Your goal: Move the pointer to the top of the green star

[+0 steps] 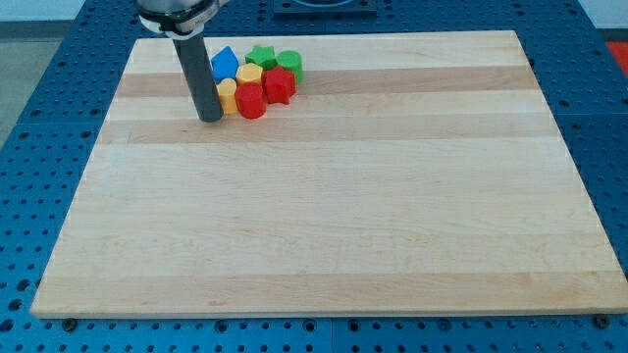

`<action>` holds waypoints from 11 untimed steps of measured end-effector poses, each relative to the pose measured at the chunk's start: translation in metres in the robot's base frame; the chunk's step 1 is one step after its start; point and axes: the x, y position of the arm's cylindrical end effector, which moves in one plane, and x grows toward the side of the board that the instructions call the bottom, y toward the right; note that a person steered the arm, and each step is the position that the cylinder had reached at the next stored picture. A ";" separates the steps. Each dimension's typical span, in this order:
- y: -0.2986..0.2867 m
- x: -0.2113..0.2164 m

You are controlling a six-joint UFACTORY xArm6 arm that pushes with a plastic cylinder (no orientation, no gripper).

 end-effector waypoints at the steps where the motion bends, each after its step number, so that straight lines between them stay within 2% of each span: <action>1: 0.000 -0.002; 3: 0.008 0.000; 4: 0.010 0.033; 5: 0.049 0.054; 6: 0.108 0.047; 7: 0.178 0.019; 8: 0.256 -0.033; 9: 0.333 -0.114; 10: 0.383 -0.165; 11: 0.379 -0.165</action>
